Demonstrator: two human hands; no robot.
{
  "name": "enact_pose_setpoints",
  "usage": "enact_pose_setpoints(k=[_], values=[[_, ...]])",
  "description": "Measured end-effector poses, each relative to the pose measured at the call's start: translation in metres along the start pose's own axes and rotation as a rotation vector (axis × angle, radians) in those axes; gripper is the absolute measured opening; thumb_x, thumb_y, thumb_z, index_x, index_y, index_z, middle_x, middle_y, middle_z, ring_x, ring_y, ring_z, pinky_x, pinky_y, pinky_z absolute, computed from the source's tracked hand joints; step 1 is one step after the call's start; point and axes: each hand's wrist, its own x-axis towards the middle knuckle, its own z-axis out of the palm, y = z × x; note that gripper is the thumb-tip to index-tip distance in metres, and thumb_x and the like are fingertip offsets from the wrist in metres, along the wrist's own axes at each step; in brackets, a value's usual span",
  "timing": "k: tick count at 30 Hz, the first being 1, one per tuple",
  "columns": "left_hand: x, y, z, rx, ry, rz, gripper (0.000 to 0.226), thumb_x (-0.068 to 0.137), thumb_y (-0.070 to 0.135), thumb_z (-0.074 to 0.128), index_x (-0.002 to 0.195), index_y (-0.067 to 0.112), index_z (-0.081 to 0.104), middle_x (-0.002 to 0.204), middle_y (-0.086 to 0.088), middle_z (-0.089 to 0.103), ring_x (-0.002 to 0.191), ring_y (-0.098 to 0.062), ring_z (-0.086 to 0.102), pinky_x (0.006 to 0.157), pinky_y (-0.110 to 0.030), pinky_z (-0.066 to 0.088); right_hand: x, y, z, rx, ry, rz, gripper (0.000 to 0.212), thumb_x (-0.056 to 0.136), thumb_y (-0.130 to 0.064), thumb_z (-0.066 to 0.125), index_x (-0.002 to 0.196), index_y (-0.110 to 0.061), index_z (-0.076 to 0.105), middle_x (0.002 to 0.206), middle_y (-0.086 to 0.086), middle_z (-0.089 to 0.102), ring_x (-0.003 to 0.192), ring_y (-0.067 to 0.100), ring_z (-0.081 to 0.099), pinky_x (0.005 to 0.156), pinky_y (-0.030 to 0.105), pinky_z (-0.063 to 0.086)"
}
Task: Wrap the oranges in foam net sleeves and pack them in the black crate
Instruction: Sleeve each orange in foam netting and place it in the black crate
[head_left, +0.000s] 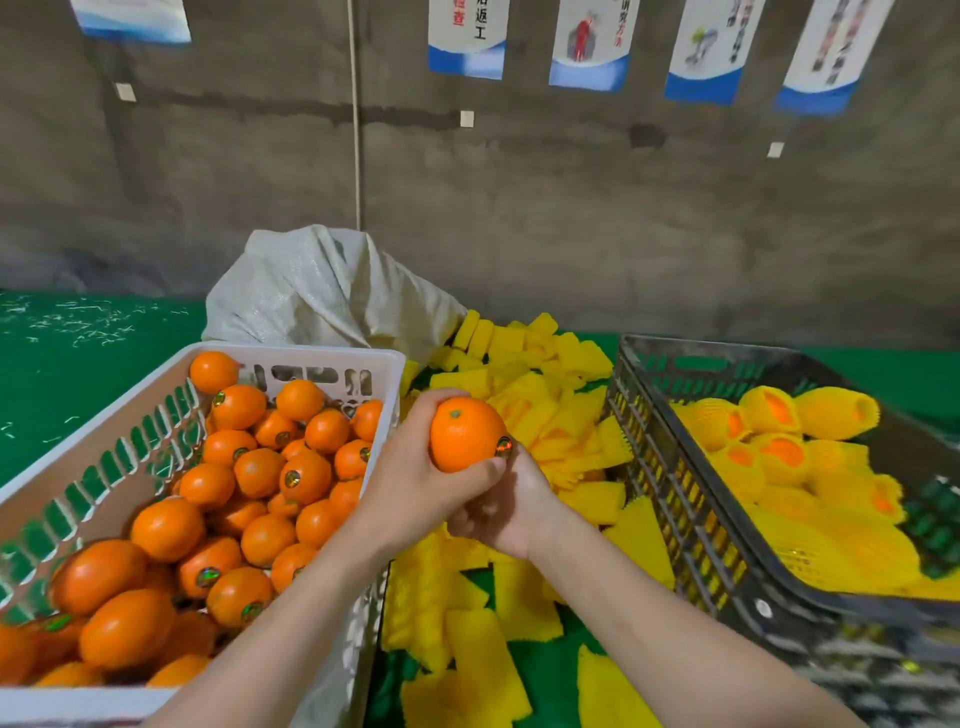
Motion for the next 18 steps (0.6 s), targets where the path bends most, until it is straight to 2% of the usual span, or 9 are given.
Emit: enact_pose_setpoints(k=[3,6,8,10,11,12,14,16,18], values=[[0.004,-0.018,0.011,-0.001,0.029,-0.07,0.07,0.057,0.029,0.075,0.118,0.035,0.042,0.113,0.009,0.05,0.092,-0.009,0.062,0.07,-0.027,0.055,0.009,-0.009,-0.024,-0.415,0.308,-0.169,0.041,0.097,-0.041,0.038,0.078,-0.012,0.058,0.052,0.005,0.06,0.04,0.02,0.052,0.042,0.02,0.039],[0.009,-0.039,0.008,-0.162,0.052,-0.266,0.071,0.066,0.005,0.082,0.117,0.026,0.038,0.122,-0.013,0.046,0.097,-0.032,0.06,0.066,-0.034,0.057,0.022,-0.016,-0.052,-0.684,0.397,-0.251,0.028,0.099,-0.026,0.043,0.075,-0.015,0.054,0.059,0.003,0.059,0.044,0.014,0.053,0.044,0.021,0.042],[0.013,-0.047,0.001,-0.372,0.075,-0.329,0.059,0.074,-0.002,0.073,0.114,0.027,0.041,0.119,-0.014,0.048,0.094,-0.03,0.062,0.062,-0.032,0.057,0.036,-0.02,-0.079,-0.819,0.505,-0.273,0.019,0.095,-0.009,0.045,0.08,-0.015,0.055,0.074,0.006,0.057,0.056,0.018,0.052,0.052,0.026,0.046],[0.017,-0.05,-0.008,-0.594,0.155,-0.386,0.06,0.073,0.009,0.073,0.123,0.025,0.043,0.121,-0.011,0.05,0.099,-0.03,0.062,0.065,-0.034,0.056,0.051,-0.022,-0.105,-1.131,0.628,-0.273,0.017,0.091,-0.003,0.047,0.1,-0.007,0.061,0.094,0.012,0.06,0.082,0.025,0.058,0.076,0.034,0.047],[0.018,-0.052,-0.011,-0.648,0.176,-0.416,0.07,0.069,0.019,0.075,0.13,0.024,0.041,0.124,-0.01,0.05,0.103,-0.031,0.061,0.065,-0.033,0.055,0.058,-0.02,-0.115,-1.32,0.647,-0.26,0.023,0.09,-0.004,0.05,0.113,-0.004,0.057,0.109,0.014,0.06,0.1,0.027,0.057,0.085,0.033,0.043],[0.019,-0.053,-0.013,-0.653,0.182,-0.445,0.08,0.064,0.027,0.075,0.136,0.024,0.038,0.127,-0.009,0.05,0.107,-0.032,0.06,0.065,-0.032,0.054,0.064,-0.016,-0.122,-1.467,0.634,-0.255,0.033,0.09,-0.007,0.053,0.122,-0.005,0.051,0.122,0.014,0.056,0.113,0.028,0.052,0.091,0.031,0.038],[0.02,-0.055,-0.014,-0.593,0.18,-0.473,0.089,0.06,0.032,0.076,0.139,0.025,0.035,0.13,-0.01,0.048,0.108,-0.034,0.06,0.063,-0.03,0.053,0.076,-0.004,-0.128,-1.626,0.571,-0.266,0.053,0.086,-0.016,0.061,0.134,-0.011,0.039,0.136,0.013,0.044,0.125,0.03,0.041,0.098,0.032,0.033],[0.021,-0.056,-0.014,-0.564,0.177,-0.48,0.089,0.057,0.033,0.077,0.137,0.025,0.038,0.127,-0.011,0.05,0.101,-0.033,0.063,0.058,-0.027,0.052,0.088,0.007,-0.127,-1.795,0.497,-0.337,0.073,0.082,-0.022,0.065,0.144,-0.024,0.026,0.148,0.006,0.028,0.133,0.028,0.028,0.104,0.037,0.031],[0.023,-0.055,-0.014,-0.567,0.177,-0.481,0.085,0.055,0.033,0.077,0.132,0.024,0.042,0.121,-0.011,0.053,0.092,-0.03,0.066,0.053,-0.023,0.051,0.1,0.019,-0.124,-1.942,0.349,-0.411,0.078,0.083,-0.022,0.063,0.146,-0.035,0.019,0.155,-0.001,0.011,0.139,0.024,0.015,0.107,0.04,0.028]])
